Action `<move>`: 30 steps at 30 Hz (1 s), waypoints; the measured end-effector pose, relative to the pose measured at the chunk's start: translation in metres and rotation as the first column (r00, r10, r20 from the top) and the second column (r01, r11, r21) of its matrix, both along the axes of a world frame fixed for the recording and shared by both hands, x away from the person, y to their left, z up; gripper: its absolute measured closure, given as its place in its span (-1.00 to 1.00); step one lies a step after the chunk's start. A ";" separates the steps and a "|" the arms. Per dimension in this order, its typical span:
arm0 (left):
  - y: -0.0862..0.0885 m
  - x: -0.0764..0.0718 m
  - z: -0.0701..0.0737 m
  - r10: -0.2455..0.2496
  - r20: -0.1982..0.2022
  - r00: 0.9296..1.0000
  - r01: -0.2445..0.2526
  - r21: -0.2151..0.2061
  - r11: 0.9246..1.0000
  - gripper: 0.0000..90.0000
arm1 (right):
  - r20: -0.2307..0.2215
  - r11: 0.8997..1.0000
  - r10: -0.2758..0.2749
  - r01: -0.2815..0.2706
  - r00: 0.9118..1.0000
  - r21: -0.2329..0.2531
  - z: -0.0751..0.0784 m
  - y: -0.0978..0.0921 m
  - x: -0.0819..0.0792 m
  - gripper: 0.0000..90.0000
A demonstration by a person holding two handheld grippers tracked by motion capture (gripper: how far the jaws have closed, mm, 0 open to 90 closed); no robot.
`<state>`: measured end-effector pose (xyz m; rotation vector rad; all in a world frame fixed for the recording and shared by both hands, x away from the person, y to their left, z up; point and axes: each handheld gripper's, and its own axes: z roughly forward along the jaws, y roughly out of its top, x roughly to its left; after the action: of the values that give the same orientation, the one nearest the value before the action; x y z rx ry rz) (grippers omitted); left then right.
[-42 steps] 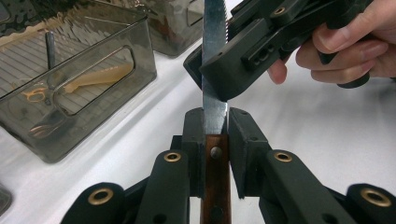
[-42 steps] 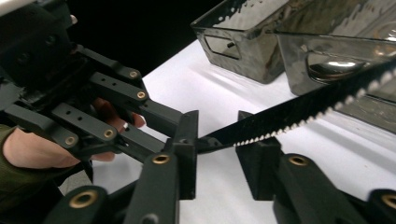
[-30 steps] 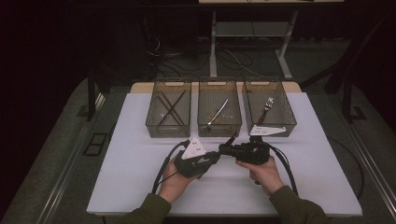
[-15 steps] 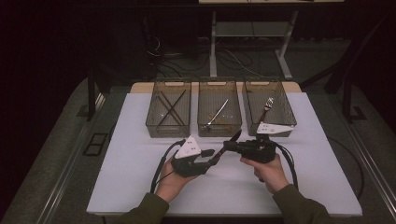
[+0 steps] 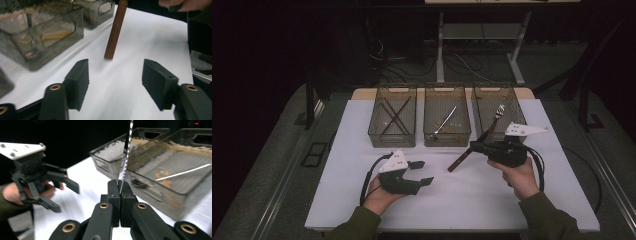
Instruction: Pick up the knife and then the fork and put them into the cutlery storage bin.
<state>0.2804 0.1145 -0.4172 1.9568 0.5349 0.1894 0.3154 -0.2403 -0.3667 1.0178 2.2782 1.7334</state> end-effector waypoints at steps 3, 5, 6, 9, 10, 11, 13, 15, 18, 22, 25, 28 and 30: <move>0.008 -0.002 -0.003 0.014 -0.013 1.000 -0.014 -0.001 1.000 -0.25 | 0.004 1.000 -0.023 0.024 1.000 -0.018 0.005 -0.009 0.002 0.98; 0.013 -0.002 -0.005 0.021 -0.019 1.000 -0.021 0.004 1.000 -0.32 | 0.009 0.999 -0.033 0.033 0.999 -0.021 0.008 -0.016 0.004 0.98; 0.015 -0.002 -0.007 0.027 -0.024 0.999 -0.027 0.010 1.000 -0.36 | 0.009 0.999 -0.040 0.040 0.999 -0.020 0.009 -0.019 0.005 0.98; 0.022 -0.003 -0.011 0.048 -0.042 0.998 -0.047 0.013 0.999 -0.47 | 0.004 0.998 -0.062 0.062 0.998 -0.030 0.011 -0.027 0.009 0.98; 0.024 -0.003 -0.012 0.049 -0.039 0.998 -0.049 0.017 0.999 -0.51 | 0.000 0.997 -0.070 0.070 0.998 -0.033 0.011 -0.030 0.010 0.98; 0.026 -0.004 -0.013 0.055 -0.043 0.998 -0.054 0.023 0.998 -0.58 | 0.002 0.996 -0.077 0.077 0.997 -0.039 0.013 -0.033 0.011 0.98; 0.029 -0.004 -0.015 0.054 -0.045 0.998 -0.053 0.040 0.998 -0.69 | -0.002 0.994 -0.095 0.094 0.996 -0.048 0.015 -0.039 0.013 0.98; 0.032 -0.005 -0.017 0.064 -0.040 0.997 -0.062 0.052 0.997 -0.71 | -0.007 0.992 -0.111 0.110 0.994 -0.058 0.018 -0.046 0.015 0.98; 0.038 -0.004 -0.020 0.066 -0.046 0.997 -0.063 0.059 0.996 -0.80 | -0.004 0.989 -0.130 0.130 0.991 -0.071 0.025 -0.056 0.018 0.98; 0.043 -0.005 -0.022 0.072 -0.052 0.996 -0.068 0.061 0.996 -0.94 | 0.014 0.981 -0.173 0.173 0.985 -0.086 0.040 -0.072 0.022 0.98; 0.045 -0.006 -0.022 0.085 -0.043 0.995 -0.083 0.056 0.995 -1.00 | 0.026 0.976 -0.202 0.203 0.979 -0.082 0.055 -0.085 0.027 0.98; 0.045 -0.006 -0.020 0.094 -0.034 0.995 -0.092 0.052 0.994 -1.00 | 0.040 0.969 -0.226 0.229 0.973 -0.091 0.069 -0.094 0.031 0.98; 0.045 -0.005 -0.020 0.094 -0.039 0.995 -0.091 0.053 0.994 -1.00 | 0.051 0.963 -0.246 0.250 0.968 -0.099 0.076 -0.101 0.034 0.98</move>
<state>0.2749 0.1599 -0.4373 1.9908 0.6541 0.2236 0.3499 -0.3412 -0.2909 1.1799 2.0887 1.5053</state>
